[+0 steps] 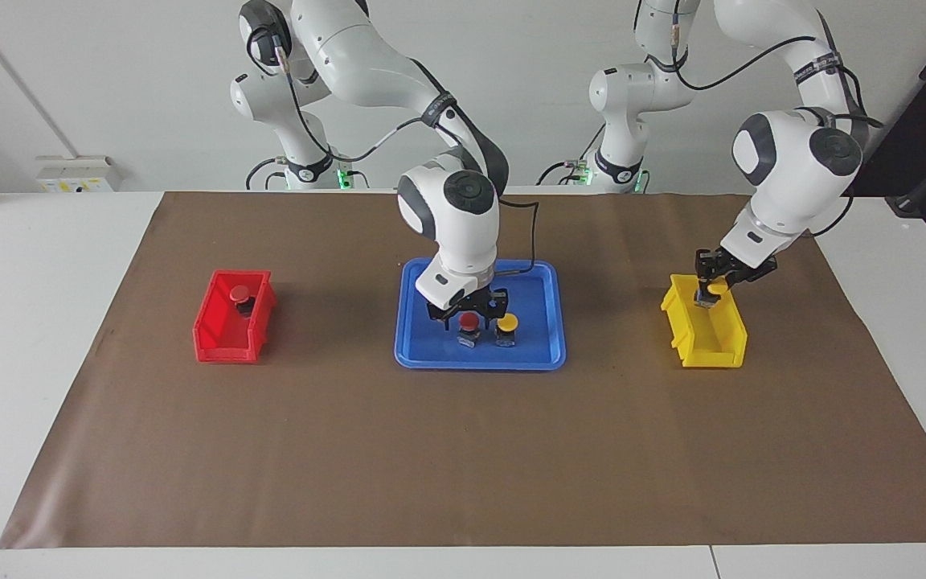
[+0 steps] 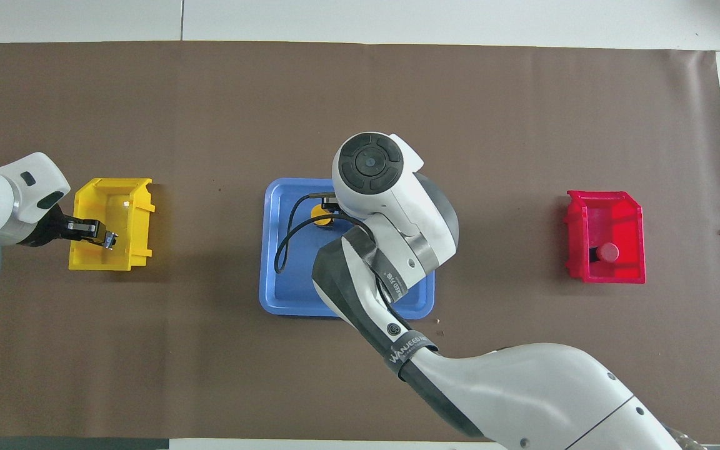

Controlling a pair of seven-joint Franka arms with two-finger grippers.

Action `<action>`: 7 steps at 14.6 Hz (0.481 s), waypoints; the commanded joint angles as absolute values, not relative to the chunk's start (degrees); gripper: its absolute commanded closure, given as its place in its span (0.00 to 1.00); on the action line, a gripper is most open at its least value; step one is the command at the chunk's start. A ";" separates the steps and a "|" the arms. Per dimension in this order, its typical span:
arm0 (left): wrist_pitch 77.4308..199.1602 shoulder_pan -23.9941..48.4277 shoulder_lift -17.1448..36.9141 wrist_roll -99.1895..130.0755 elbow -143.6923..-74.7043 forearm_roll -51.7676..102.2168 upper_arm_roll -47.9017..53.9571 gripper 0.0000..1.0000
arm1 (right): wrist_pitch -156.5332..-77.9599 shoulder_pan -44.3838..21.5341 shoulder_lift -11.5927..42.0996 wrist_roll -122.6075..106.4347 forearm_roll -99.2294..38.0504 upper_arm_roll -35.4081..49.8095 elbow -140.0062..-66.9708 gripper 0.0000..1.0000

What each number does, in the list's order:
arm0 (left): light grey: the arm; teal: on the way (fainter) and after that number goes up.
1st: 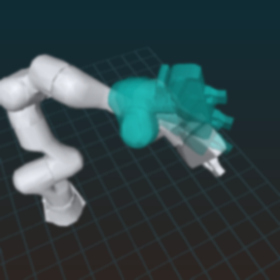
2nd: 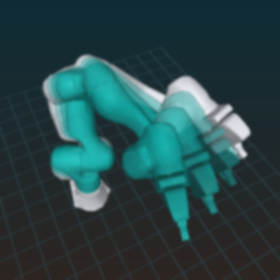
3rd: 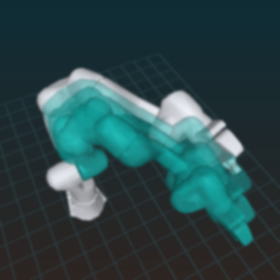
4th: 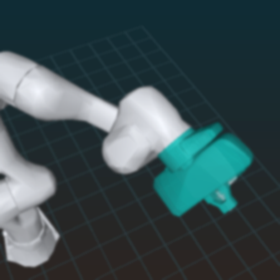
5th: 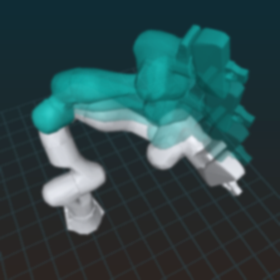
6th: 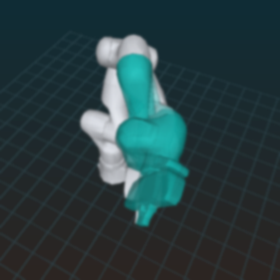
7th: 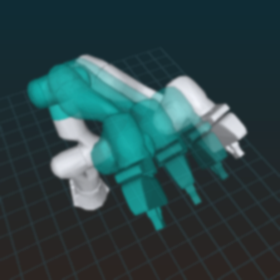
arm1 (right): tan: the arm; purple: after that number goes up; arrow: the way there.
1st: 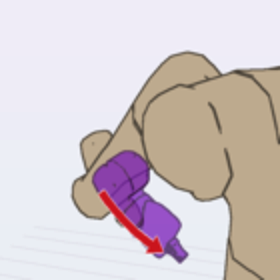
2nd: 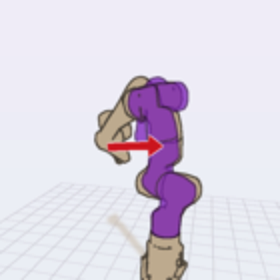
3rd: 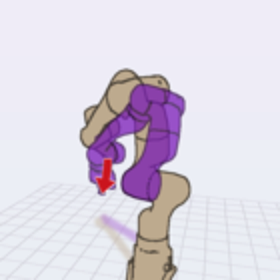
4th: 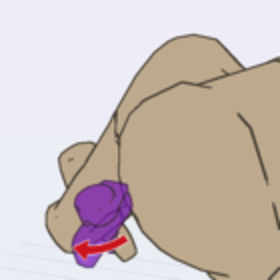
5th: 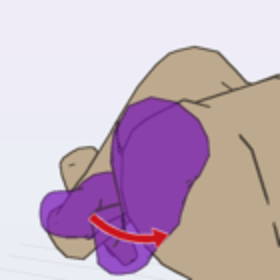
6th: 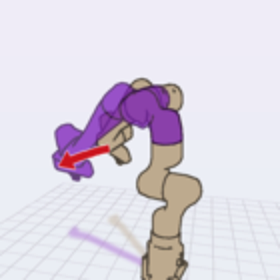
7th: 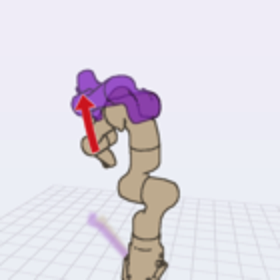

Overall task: Sort red and yellow buttons by color
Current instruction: 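Lower the yellow button into the yellow bin with the left gripper, then carry the red button to the red bin with the right gripper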

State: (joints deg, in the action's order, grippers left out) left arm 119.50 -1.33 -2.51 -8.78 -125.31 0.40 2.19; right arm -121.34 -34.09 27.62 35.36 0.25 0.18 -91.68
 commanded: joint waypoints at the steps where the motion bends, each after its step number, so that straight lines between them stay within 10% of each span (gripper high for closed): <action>1: 123.83 -2.11 -3.00 -7.48 -128.84 0.09 2.37 0.99 | -124.36 -34.45 25.31 35.07 0.00 0.35 -95.71 0.31; 4: 125.85 -2.11 -2.81 -7.29 -131.39 0.09 2.37 0.98 | -124.80 -34.54 25.23 35.07 -0.09 0.35 -96.24 0.40; 5: 126.82 -2.11 -2.81 -7.47 -131.83 0.09 2.37 0.91 | -124.54 -34.45 25.22 35.07 -0.17 0.35 -96.07 0.60; 7: 126.91 -2.11 -2.81 -7.12 -131.92 0.09 2.46 0.46 | -122.62 -34.37 25.31 35.07 -1.05 0.53 -94.23 0.85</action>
